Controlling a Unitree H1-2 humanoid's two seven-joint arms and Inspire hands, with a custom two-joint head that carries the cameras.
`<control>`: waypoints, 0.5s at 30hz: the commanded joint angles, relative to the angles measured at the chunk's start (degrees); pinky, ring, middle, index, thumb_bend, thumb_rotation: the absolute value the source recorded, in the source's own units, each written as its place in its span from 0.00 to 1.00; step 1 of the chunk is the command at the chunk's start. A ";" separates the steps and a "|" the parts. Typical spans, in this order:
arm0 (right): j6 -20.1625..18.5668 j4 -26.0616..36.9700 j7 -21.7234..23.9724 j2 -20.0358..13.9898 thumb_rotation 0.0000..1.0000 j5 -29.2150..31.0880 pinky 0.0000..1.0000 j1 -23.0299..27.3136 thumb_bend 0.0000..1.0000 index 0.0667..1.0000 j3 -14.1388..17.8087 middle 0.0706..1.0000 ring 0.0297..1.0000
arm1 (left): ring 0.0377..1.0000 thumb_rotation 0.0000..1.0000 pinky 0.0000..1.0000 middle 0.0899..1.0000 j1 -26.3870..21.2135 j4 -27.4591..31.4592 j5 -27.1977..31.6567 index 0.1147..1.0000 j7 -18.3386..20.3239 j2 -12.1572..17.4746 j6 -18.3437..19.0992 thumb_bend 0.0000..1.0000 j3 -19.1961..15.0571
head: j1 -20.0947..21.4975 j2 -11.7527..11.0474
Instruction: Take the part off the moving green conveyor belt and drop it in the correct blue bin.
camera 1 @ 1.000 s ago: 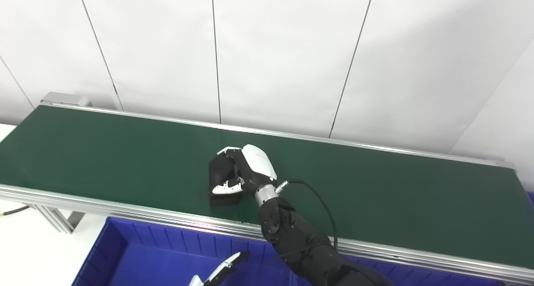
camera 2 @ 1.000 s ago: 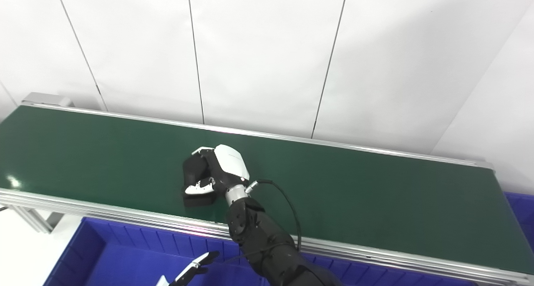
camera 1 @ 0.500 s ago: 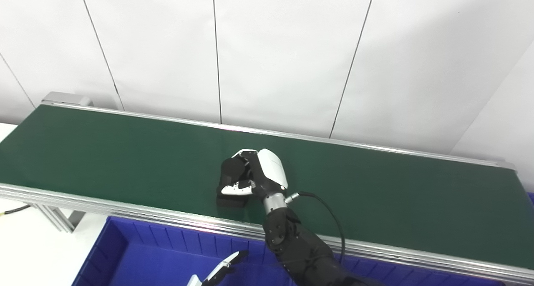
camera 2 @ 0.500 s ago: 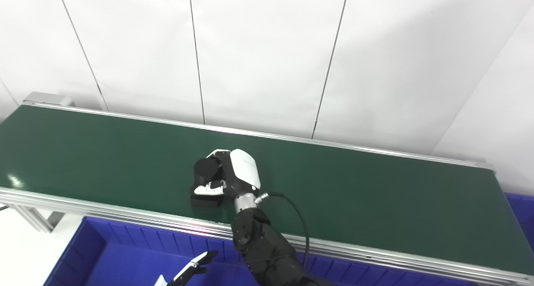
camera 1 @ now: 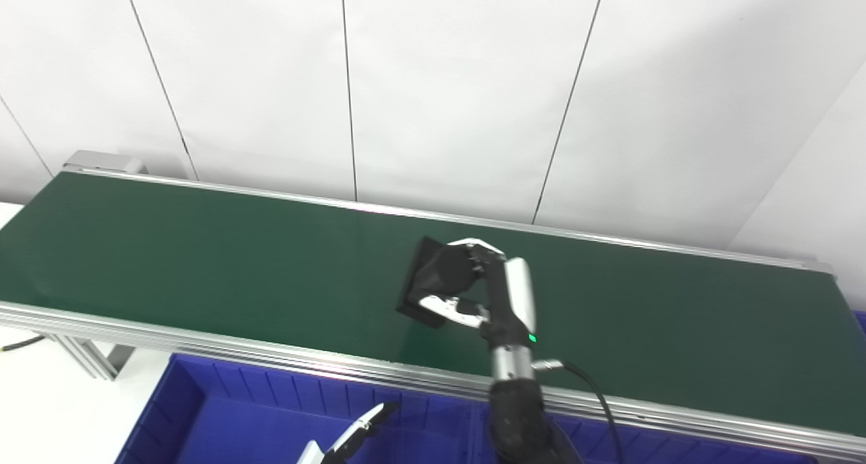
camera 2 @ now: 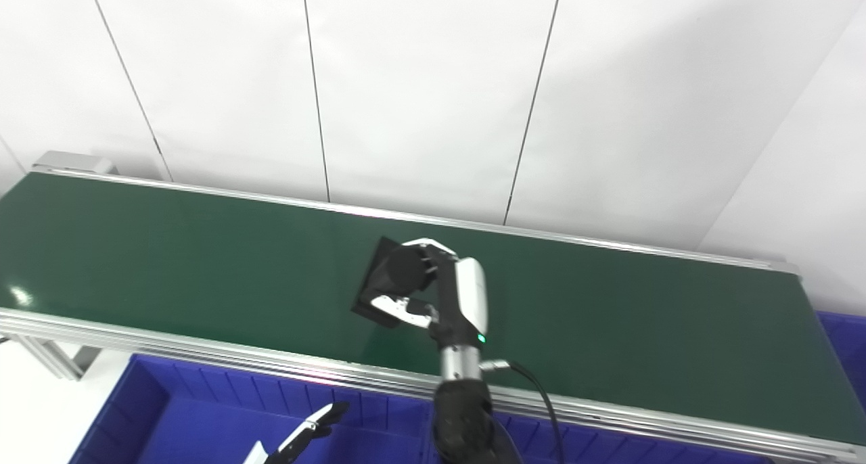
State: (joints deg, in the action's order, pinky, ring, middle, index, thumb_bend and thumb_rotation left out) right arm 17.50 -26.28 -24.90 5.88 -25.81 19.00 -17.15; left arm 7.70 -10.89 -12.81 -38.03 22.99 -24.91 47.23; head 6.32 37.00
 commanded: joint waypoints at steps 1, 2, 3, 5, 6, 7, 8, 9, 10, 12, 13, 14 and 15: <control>-1.43 7.43 1.36 -0.61 0.00 -1.00 0.31 -1.89 0.48 0.44 0.51 0.55 0.43 | 0.89 0.58 0.87 0.90 -0.76 1.74 -0.04 0.89 -0.53 0.19 -2.01 0.93 -0.35 | 0.94 0.80; -1.78 9.36 1.68 -0.94 0.00 -1.48 0.33 -3.10 0.49 0.42 0.67 0.54 0.45 | 0.89 0.59 0.88 0.90 -0.84 1.73 -0.17 0.89 -0.58 0.21 -2.01 0.92 -0.31 | 0.94 0.80; -2.09 12.40 2.05 -1.45 0.00 -1.80 0.34 -5.23 0.49 0.41 0.94 0.53 0.46 | 0.90 0.60 0.88 0.90 -0.89 1.84 0.07 0.89 -0.33 0.22 -2.01 0.93 -0.38 | 1.58 1.52; -2.82 17.19 3.20 -2.02 0.00 -1.53 0.34 -8.89 0.49 0.40 1.40 0.53 0.47 | 0.90 0.60 0.89 0.90 -0.95 2.17 0.59 0.90 0.17 0.29 -2.01 0.93 -0.55 | 1.93 2.03; -3.18 19.20 3.87 -2.18 0.00 -1.22 0.35 -10.50 0.49 0.42 1.60 0.49 0.46 | 0.90 0.59 0.89 0.90 -0.97 2.38 0.80 0.89 0.38 0.35 -2.01 0.92 -0.63 | 1.99 2.15; -3.43 21.41 4.18 -2.28 0.00 -1.24 0.35 -12.51 0.49 0.44 1.82 0.48 0.46 | 0.90 0.59 0.90 0.90 -0.95 2.64 0.96 0.89 0.64 0.45 -2.01 0.92 -0.81 | 2.42 2.81; -3.60 22.91 4.45 -2.28 0.00 -1.34 0.36 -13.87 0.49 0.42 2.05 0.50 0.46 | 0.90 0.59 0.90 0.90 -0.91 2.82 1.08 0.89 0.88 0.51 -2.01 0.92 -0.97 | 2.42 2.81; -3.38 24.71 4.54 -2.33 0.00 -1.32 0.36 -15.94 0.49 0.41 2.30 0.51 0.45 | 0.90 0.60 0.90 0.90 -0.93 2.98 1.26 0.89 1.14 0.62 -2.01 0.92 -1.12 | 2.91 3.25; -3.23 25.95 4.70 -2.32 0.00 -1.28 0.24 -17.38 0.50 0.41 2.53 0.52 0.44 | 0.90 0.59 0.89 0.90 -0.92 3.08 1.39 0.88 1.38 0.66 -2.01 0.92 -1.27 | 2.91 3.25; -2.76 28.27 4.83 -2.47 0.00 -1.70 0.21 -20.29 0.50 0.41 2.79 0.52 0.43 | 0.90 0.60 0.89 0.90 -0.92 3.38 1.36 0.88 1.98 0.91 -2.01 0.91 -1.55 | 3.46 3.94; -2.68 29.55 4.46 -2.51 0.00 -2.40 0.22 -22.02 0.51 0.40 3.04 0.52 0.43 | 0.89 0.60 0.88 0.89 -0.95 3.56 1.21 0.88 2.28 1.04 -2.01 0.91 -1.76 | 3.72 4.51; -2.53 30.71 4.15 -2.50 0.00 -3.11 0.23 -23.51 0.51 0.40 3.30 0.52 0.43 | 0.89 0.61 0.87 0.89 -0.92 3.89 1.19 0.88 2.64 1.19 -2.01 0.91 -2.00 | 3.96 5.09; -2.52 31.56 4.08 -2.39 0.00 -3.61 0.24 -24.45 0.51 0.40 3.54 0.52 0.43 | 0.89 0.61 0.87 0.89 -0.81 4.24 1.19 0.88 2.96 1.29 -2.01 0.91 -2.24 | 4.14 5.54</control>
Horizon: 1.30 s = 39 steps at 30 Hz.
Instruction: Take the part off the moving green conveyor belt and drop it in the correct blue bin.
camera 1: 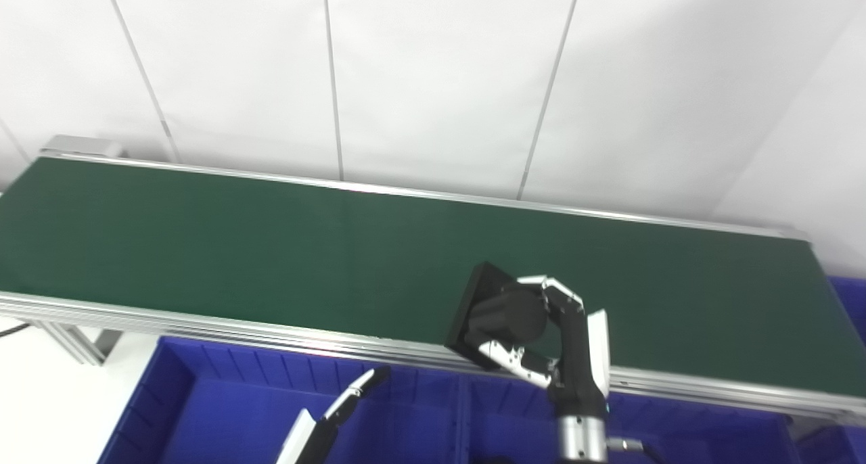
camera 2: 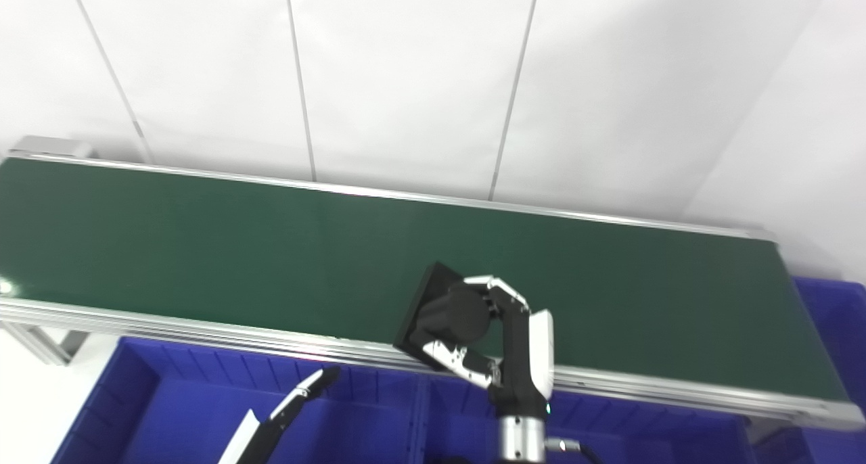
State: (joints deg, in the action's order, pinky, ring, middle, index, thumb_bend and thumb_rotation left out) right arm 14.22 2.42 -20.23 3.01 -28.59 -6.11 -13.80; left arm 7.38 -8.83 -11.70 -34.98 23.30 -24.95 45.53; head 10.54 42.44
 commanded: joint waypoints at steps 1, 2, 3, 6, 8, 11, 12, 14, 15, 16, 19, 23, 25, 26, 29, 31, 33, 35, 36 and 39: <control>1.22 3.95 -0.55 0.14 0.00 -1.11 0.25 -0.95 0.51 0.40 0.56 0.52 0.43 | 0.89 0.61 0.87 0.89 -0.42 2.51 0.41 0.88 0.51 0.95 -1.98 0.91 -0.97 | 0.28 0.86; 1.53 4.63 -0.39 -0.07 0.00 -1.21 0.28 -1.91 0.50 0.41 0.83 0.53 0.40 | 0.89 0.59 0.87 0.89 -0.34 2.75 0.67 0.88 0.97 0.90 -1.98 0.91 -1.30 | 0.33 0.99; 1.70 5.58 -0.05 -0.45 0.00 -0.93 0.30 -3.25 0.50 0.42 1.20 0.53 0.39 | 0.89 0.59 0.87 0.89 -0.35 2.99 0.83 0.88 1.38 0.83 -1.98 0.91 -1.65 | 0.57 1.67; 1.76 7.52 0.66 -1.36 0.00 -0.36 0.26 -6.13 0.51 0.41 2.06 0.53 0.43 | 0.88 0.59 0.85 0.88 -0.48 3.52 0.55 0.87 2.07 0.69 -1.98 0.91 -2.45 | 0.76 2.90; 1.57 8.19 0.90 -2.24 0.00 -0.10 0.25 -8.33 0.51 0.40 3.06 0.52 0.43 | 0.87 0.58 0.84 0.88 -0.67 4.28 1.29 0.87 3.35 0.49 -1.98 0.91 -3.17 | 0.77 3.67; 1.57 8.01 0.70 -3.11 0.00 -0.51 0.21 -10.42 0.51 0.40 4.51 0.52 0.43 | 0.87 0.56 0.83 0.88 -0.46 5.53 3.17 0.87 6.03 -0.22 -1.98 0.91 -4.75 | 0.69 4.99; 1.42 7.74 0.44 -3.36 0.00 -1.09 0.19 -11.06 0.51 0.40 5.06 0.52 0.43 | 0.87 0.55 0.83 0.88 -0.22 5.89 4.13 0.87 7.36 -0.66 -1.98 0.91 -5.53 | 0.69 4.99; 0.92 7.03 -0.36 -3.56 0.00 -2.65 0.19 -12.23 0.51 0.40 6.19 0.52 0.43 | 0.89 0.53 0.84 0.89 0.30 6.48 5.63 0.87 9.91 -1.49 -1.98 0.91 -7.11 | 0.60 5.48; 0.78 6.48 -0.56 -3.53 0.00 -3.03 0.25 -12.69 0.51 0.41 6.71 0.52 0.43 | 0.90 0.53 0.85 0.90 0.59 6.77 6.27 0.88 11.28 -1.95 -1.98 0.91 -8.06 | 0.66 5.71; 0.78 5.52 -0.85 -3.48 0.00 -3.18 0.26 -13.06 0.51 0.41 7.27 0.52 0.43 | 0.90 0.53 0.86 0.90 0.84 7.04 6.55 0.88 12.40 -2.41 -1.98 0.91 -8.99 | 0.67 5.74; -0.14 3.11 -1.05 -3.09 0.00 -3.22 0.38 -13.67 0.51 0.41 8.47 0.52 0.44 | 0.91 0.53 0.86 0.91 1.48 7.19 7.28 0.89 15.49 -3.92 -1.97 0.90 -11.93 | 1.01 6.23; -2.27 -0.23 -0.84 -2.88 0.00 -4.18 0.40 -12.83 0.51 0.43 9.38 0.52 0.42 | 0.92 0.52 0.88 0.91 2.10 7.55 9.04 0.90 20.41 -5.58 -1.98 0.90 -15.44 | 0.92 6.53; -3.84 -1.82 -0.71 -3.02 0.00 -5.06 0.39 -12.05 0.51 0.43 9.61 0.52 0.41 | 0.92 0.53 0.88 0.90 2.45 7.73 9.28 0.90 22.34 -6.36 -1.98 0.90 -17.08 | 0.66 6.58; -4.54 -2.62 -0.88 -3.10 0.00 -5.67 0.35 -11.68 0.51 0.43 9.67 0.51 0.42 | 0.92 0.53 0.88 0.90 2.64 7.80 9.33 0.90 23.19 -6.72 -1.98 0.90 -17.86 | 0.62 6.62; -7.73 -4.32 -0.15 -3.83 0.00 -8.34 0.48 -10.44 0.51 0.43 8.94 0.50 0.44 | 0.91 0.52 0.88 0.89 3.17 7.82 9.56 0.89 25.27 -7.76 -1.96 0.91 -20.06 | 0.82 6.51; -8.16 -5.92 1.06 -4.33 0.07 -7.78 0.61 -9.19 0.51 0.45 8.35 0.64 0.63 | 0.91 0.53 0.88 0.89 3.42 7.42 10.06 0.89 26.96 -8.16 -1.96 0.90 -21.42 | 0.79 6.42; -8.18 -8.20 2.57 -4.88 0.02 -6.65 0.68 -7.58 0.55 0.70 7.59 0.80 0.77 | 0.91 0.52 0.88 0.89 3.71 7.50 10.30 0.89 28.32 -8.62 -1.95 0.89 -22.57 | 0.64 6.33; -7.69 -10.12 5.03 -4.88 0.02 -3.00 0.56 -6.35 0.57 0.81 7.27 0.87 0.68 | 0.91 0.52 0.88 0.89 3.96 7.61 10.17 0.89 29.34 -9.08 -1.95 0.89 -23.50 | 0.28 6.18; -7.87 -10.76 6.00 -4.92 0.02 -2.30 0.52 -5.88 0.58 0.85 6.84 0.90 0.65 | 0.91 0.52 0.88 0.89 4.08 7.61 10.27 0.89 29.81 -9.36 -1.95 0.89 -23.97 | -0.04 6.10; -7.29 -11.46 6.20 -5.34 0.25 -3.31 0.85 -5.42 0.72 0.96 5.15 0.99 0.92 | 0.90 0.51 0.88 0.89 4.30 7.64 10.16 0.88 30.95 -9.91 -1.96 0.90 -25.27 | -0.10 5.95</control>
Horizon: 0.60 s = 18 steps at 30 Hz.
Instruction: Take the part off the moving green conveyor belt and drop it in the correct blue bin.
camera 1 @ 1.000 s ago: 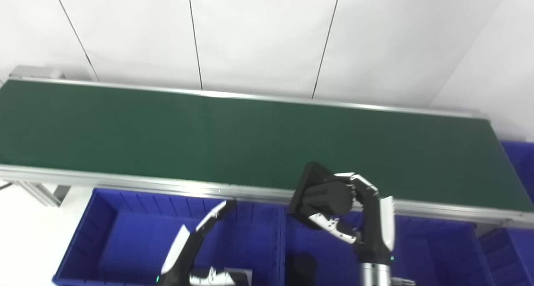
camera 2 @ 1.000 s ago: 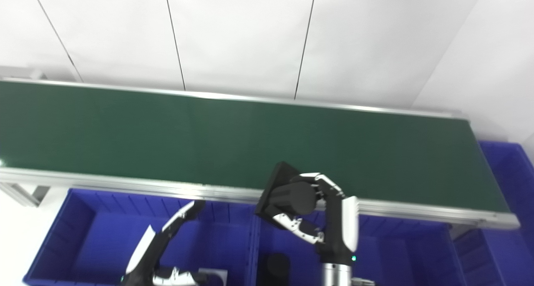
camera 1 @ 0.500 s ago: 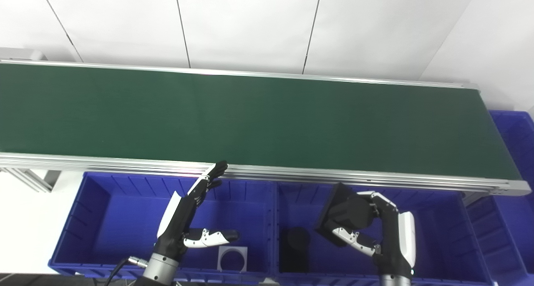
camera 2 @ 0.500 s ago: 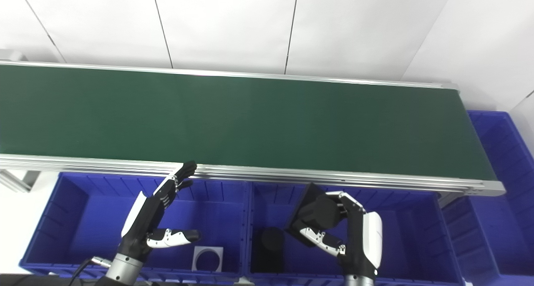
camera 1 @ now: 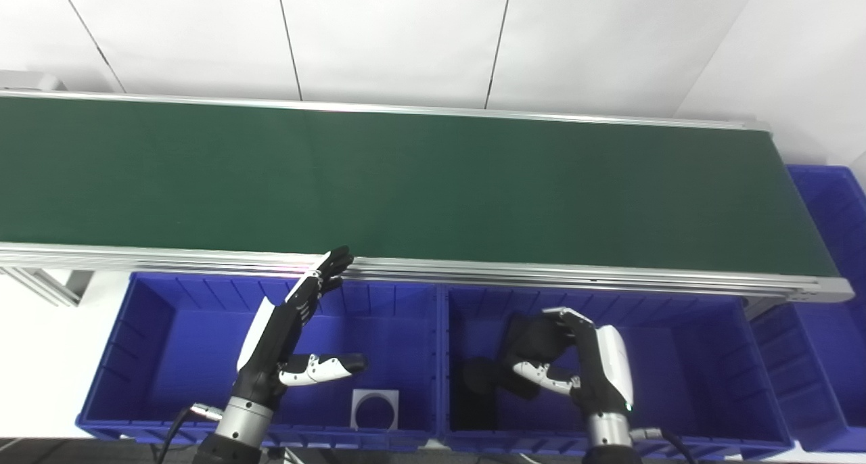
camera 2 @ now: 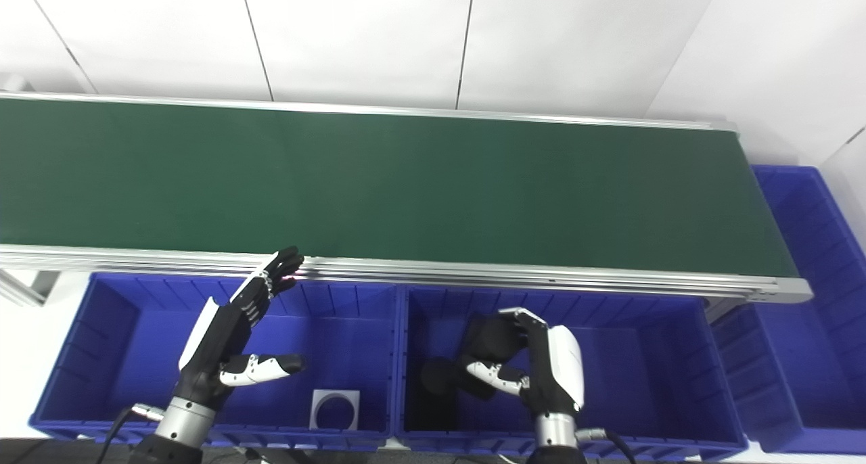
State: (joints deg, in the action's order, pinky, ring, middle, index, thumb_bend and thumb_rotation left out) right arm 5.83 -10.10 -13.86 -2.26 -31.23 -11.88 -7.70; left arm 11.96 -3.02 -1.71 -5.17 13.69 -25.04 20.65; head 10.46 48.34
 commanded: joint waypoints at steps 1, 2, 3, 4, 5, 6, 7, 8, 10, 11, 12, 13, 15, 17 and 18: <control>1.24 1.31 -0.74 -0.09 0.29 -1.51 0.91 0.24 0.75 0.98 -1.54 0.99 0.96 | 0.90 0.51 0.88 0.89 -0.24 1.81 -0.27 0.88 1.19 -0.37 -1.87 0.90 -0.76 | 0.05 -0.12; 1.23 1.49 -1.19 -0.12 0.40 -2.04 0.97 0.17 0.82 0.99 -1.99 1.00 0.99 | 0.90 0.51 0.87 0.89 -0.19 1.80 -0.58 0.88 1.30 -0.45 -1.87 0.90 -1.08 | 0.06 -0.11; 2.17 1.70 -2.88 -0.03 0.44 -3.11 0.98 0.00 0.85 1.00 -2.39 1.00 0.99 | 0.90 0.51 0.87 0.89 -0.18 1.84 -0.95 0.88 1.31 -0.41 -1.87 0.90 -1.30 | 0.15 -0.13; 2.87 1.81 -4.17 0.02 0.49 -3.86 0.99 -0.11 0.89 1.00 -2.69 1.00 1.00 | 0.90 0.51 0.86 0.89 -0.17 1.86 -1.18 0.88 1.38 -0.39 -1.87 0.89 -1.47 | 0.18 -0.13; 3.83 2.33 -5.39 0.14 0.49 -4.22 0.99 -0.39 0.89 1.00 -2.92 1.00 1.00 | 0.90 0.51 0.86 0.89 -0.19 1.80 -1.24 0.88 1.52 -0.40 -1.88 0.89 -1.64 | 0.26 -0.27; 4.40 2.69 -6.22 0.19 0.52 -4.37 0.99 -0.58 0.91 1.00 -3.14 1.00 1.00 | 0.90 0.52 0.86 0.89 -0.20 1.75 -1.27 0.88 1.64 -0.43 -1.88 0.89 -1.78 | 0.26 -0.27; 5.77 3.34 -7.63 0.42 0.53 -4.28 0.99 -0.94 0.91 1.00 -3.24 1.00 1.00 | 0.90 0.52 0.86 0.89 -0.20 1.54 -1.12 0.88 1.83 -0.51 -1.88 0.89 -1.96 | 0.22 -0.39; 6.76 3.75 -8.69 0.56 0.51 -4.21 0.96 -1.18 0.92 1.00 -3.33 1.00 1.00 | 0.89 0.51 0.86 0.89 -0.19 1.38 -1.00 0.88 2.02 -0.59 -1.88 0.89 -2.13 | 0.22 -0.39; 7.94 4.16 -10.17 0.71 0.51 -4.41 0.93 -1.44 0.92 1.00 -3.50 1.00 1.00 | 0.89 0.51 0.86 0.88 -0.22 1.18 -0.99 0.88 2.24 -0.71 -1.89 0.89 -2.38 | 0.19 -0.51; 8.33 5.13 -10.44 0.74 0.52 -4.39 0.92 -1.83 0.92 1.00 -3.66 1.00 1.00 | 0.89 0.51 0.85 0.88 -0.31 1.08 -1.22 0.88 2.19 -0.74 -1.89 0.89 -2.40 | 0.20 -0.67; 8.63 5.83 -10.66 0.75 0.53 -4.36 0.92 -2.10 0.92 1.00 -3.79 1.00 1.00 | 0.89 0.52 0.85 0.89 -0.37 1.01 -1.38 0.88 2.16 -0.77 -1.89 0.89 -2.42 | 0.20 -0.67; 9.05 6.88 -10.87 0.80 0.54 -4.30 0.92 -2.56 0.92 1.00 -3.95 1.00 1.00 | 0.89 0.52 0.85 0.89 -0.45 0.90 -1.38 0.88 2.28 -0.79 -1.89 0.89 -2.43 | 0.03 -1.00; 10.15 8.40 -11.02 0.79 0.54 -3.77 0.92 -3.31 0.92 1.00 -4.28 1.00 1.00 | 0.89 0.52 0.85 0.89 -0.56 0.70 -1.66 0.88 2.13 -0.83 -1.89 0.89 -2.42 | -0.23 -1.40; 12.48 9.49 -10.28 0.74 0.55 -1.15 0.93 -4.08 0.91 1.00 -4.60 1.00 1.00 | 0.89 0.53 0.84 0.89 -0.60 0.46 -1.94 0.88 1.91 -0.89 -1.89 0.90 -2.37 | -0.54 -1.83; 13.73 9.82 -9.75 0.72 0.54 0.51 0.91 -4.40 0.92 0.99 -4.72 0.99 0.98 | 0.89 0.53 0.85 0.89 -0.61 0.36 -1.93 0.88 1.93 -0.92 -1.89 0.89 -2.36 | -0.54 -1.83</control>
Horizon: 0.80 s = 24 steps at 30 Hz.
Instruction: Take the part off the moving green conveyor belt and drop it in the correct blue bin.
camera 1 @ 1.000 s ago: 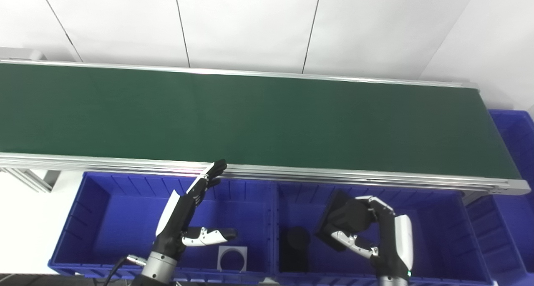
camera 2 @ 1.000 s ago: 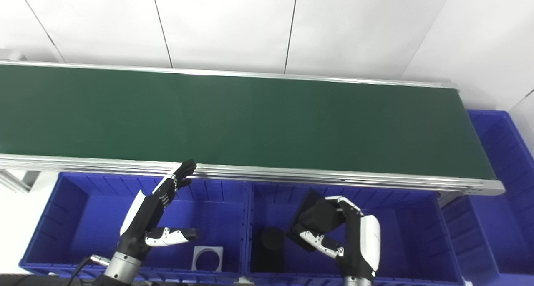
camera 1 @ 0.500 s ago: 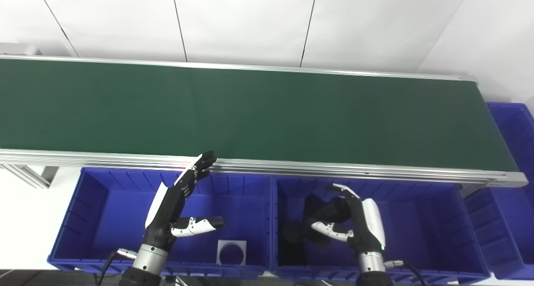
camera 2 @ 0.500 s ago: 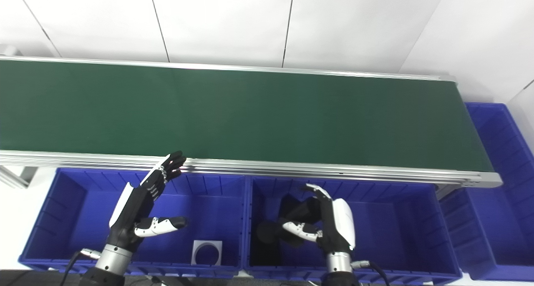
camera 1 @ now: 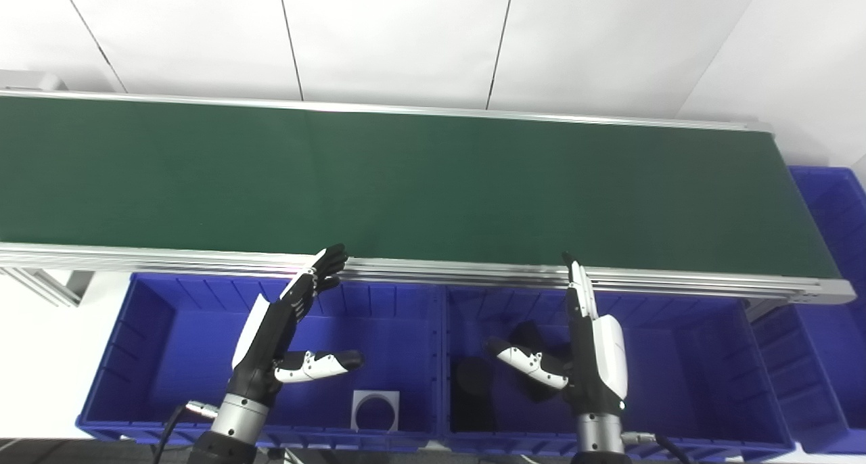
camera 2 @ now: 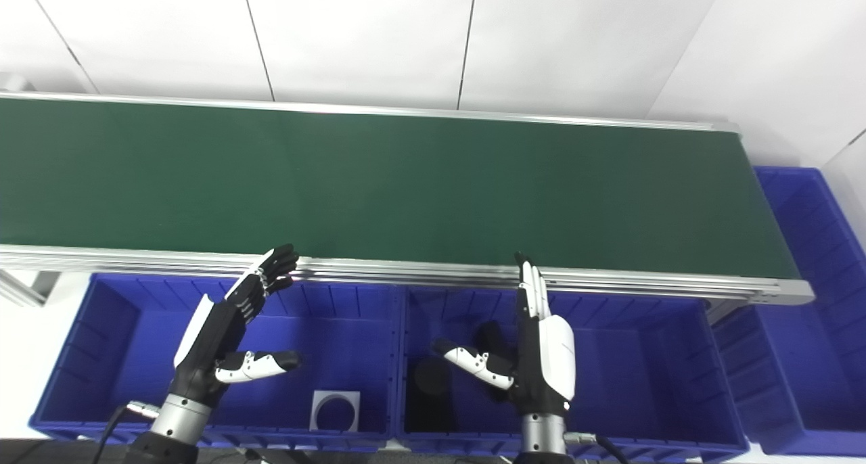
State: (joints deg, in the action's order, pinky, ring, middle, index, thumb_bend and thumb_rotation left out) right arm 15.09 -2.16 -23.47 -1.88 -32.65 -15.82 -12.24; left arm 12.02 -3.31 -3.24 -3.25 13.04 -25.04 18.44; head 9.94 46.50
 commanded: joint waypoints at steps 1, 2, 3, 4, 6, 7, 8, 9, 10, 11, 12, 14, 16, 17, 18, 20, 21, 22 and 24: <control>6.78 1.67 0.43 0.26 0.54 4.43 0.91 -0.67 0.92 0.99 -0.39 0.99 0.97 | 0.89 0.53 0.85 0.89 -0.64 0.48 -0.28 0.88 0.08 -0.33 -1.89 0.89 -0.17 | -0.19 -0.19; 8.59 1.37 0.79 0.17 0.52 6.10 0.87 -0.83 0.92 0.97 -0.57 0.96 0.93 | 0.89 0.52 0.85 0.89 -0.61 0.38 -0.07 0.88 0.23 -0.44 -1.89 0.90 -0.22 | -0.34 -0.37; 9.74 0.98 0.96 0.13 0.51 6.94 0.85 -0.85 0.92 0.95 -0.63 0.94 0.91 | 0.89 0.52 0.85 0.89 -0.62 0.25 0.06 0.88 0.32 -0.51 -1.89 0.90 -0.26 | -0.64 -0.69; 10.80 0.47 0.97 0.08 0.51 7.64 0.82 -0.94 0.94 0.93 -0.79 0.91 0.88 | 0.89 0.52 0.85 0.88 -0.63 0.04 -0.05 0.88 0.18 -0.54 -1.89 0.89 -0.21 | -0.90 -0.91; 11.61 -0.18 1.11 -0.54 0.51 9.76 0.80 -0.96 0.95 0.92 -1.88 0.89 0.86 | 0.89 0.52 0.85 0.88 -0.60 -0.25 -0.24 0.88 0.05 -0.60 -1.89 0.89 -0.12 | -1.22 -1.30; 11.77 -0.47 1.15 -1.02 0.49 11.10 0.80 -0.90 0.95 0.92 -2.71 0.89 0.86 | 0.89 0.52 0.85 0.89 -0.56 -0.40 -0.27 0.88 0.05 -0.63 -1.89 0.89 -0.10 | -1.51 -1.61; 11.81 -0.88 1.38 -1.67 0.48 12.51 0.80 -0.83 0.95 0.91 -3.68 0.89 0.86 | 0.89 0.53 0.85 0.89 -0.50 -0.66 -0.08 0.88 0.22 -0.70 -1.89 0.89 -0.13 | -1.91 -2.18; 11.82 -1.18 1.42 -2.19 0.49 13.45 0.79 -0.75 0.95 0.91 -4.44 0.89 0.86 | 0.90 0.53 0.86 0.89 -0.46 -0.85 0.05 0.88 0.34 -0.75 -1.89 0.89 -0.15 | -1.91 -2.18; 11.83 -1.59 1.91 -2.67 0.50 14.79 0.78 -0.72 0.97 0.91 -5.11 0.88 0.85 | 0.90 0.53 0.86 0.89 -0.39 -1.10 0.21 0.88 0.45 -0.82 -1.89 0.89 -0.18 | -2.32 -2.89; 11.83 -1.86 2.12 -3.10 0.50 15.82 0.78 -0.67 0.98 0.91 -5.70 0.87 0.85 | 0.90 0.53 0.87 0.89 -0.33 -1.25 0.31 0.88 0.53 -0.88 -1.89 0.89 -0.21 | -2.32 -2.89; 11.83 -2.10 3.36 -3.63 0.51 17.88 0.78 -0.69 0.98 0.91 -6.21 0.87 0.85 | 0.90 0.53 0.87 0.89 -0.25 -1.59 0.54 0.88 0.74 -0.98 -1.89 0.89 -0.27 | -2.83 -3.55; 11.82 -2.36 5.31 -4.48 0.52 21.01 0.81 -0.68 1.00 0.92 -6.92 0.87 0.86 | 0.91 0.53 0.88 0.89 -0.16 -2.05 0.62 0.88 0.87 -1.12 -1.89 0.90 -0.28 | -3.17 -4.01; 11.83 -2.67 6.69 -5.12 0.52 23.08 0.82 -0.58 1.00 0.93 -7.28 0.87 0.87 | 0.91 0.54 0.88 0.90 -0.13 -2.37 0.36 0.89 0.75 -1.22 -1.89 0.90 -0.16 | -3.68 -4.72; 11.82 -2.81 7.20 -5.31 0.52 23.74 0.82 -0.53 1.00 0.92 -7.31 0.87 0.87 | 0.91 0.54 0.88 0.90 -0.12 -2.46 0.24 0.89 0.72 -1.25 -1.89 0.89 -0.11 | -3.68 -4.72; 11.81 -3.03 8.06 -5.55 0.53 24.64 0.82 -0.49 1.00 0.92 -7.26 0.87 0.87 | 0.91 0.54 0.88 0.90 -0.10 -2.64 0.16 0.89 0.80 -1.28 -1.89 0.89 -0.04 | -4.05 -5.26; 11.81 -3.38 9.17 -5.79 0.53 25.71 0.84 -0.44 0.99 0.92 -7.10 0.88 0.87 | 0.92 0.54 0.89 0.91 -0.08 -2.91 0.10 0.89 0.93 -1.34 -1.89 0.90 0.05 | -4.48 -5.85; 11.82 -3.62 9.41 -5.92 0.53 25.92 0.84 -0.40 0.99 0.92 -7.00 0.88 0.87 | 0.92 0.54 0.89 0.91 -0.10 -3.02 0.01 0.89 0.90 -1.35 -1.89 0.90 0.14 | -4.55 -5.95; 11.82 -3.89 9.57 -6.01 0.53 26.07 0.83 -0.37 0.98 0.92 -6.88 0.87 0.86 | 0.92 0.54 0.89 0.91 -0.10 -3.13 -0.11 0.89 0.78 -1.37 -1.89 0.90 0.23 | -4.85 -6.43; 11.83 -4.50 9.80 -6.22 0.53 26.48 0.83 -0.22 0.98 0.92 -6.56 0.87 0.86 | 0.92 0.54 0.89 0.91 -0.04 -3.20 -0.13 0.89 0.76 -1.38 -1.89 0.90 0.34 | -4.91 -6.79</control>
State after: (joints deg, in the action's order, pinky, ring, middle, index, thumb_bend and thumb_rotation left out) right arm 23.90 -7.17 -14.30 -7.91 -6.65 -16.50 -19.15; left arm 12.28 -7.21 -3.09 -2.88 11.52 -25.04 18.68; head 5.10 39.64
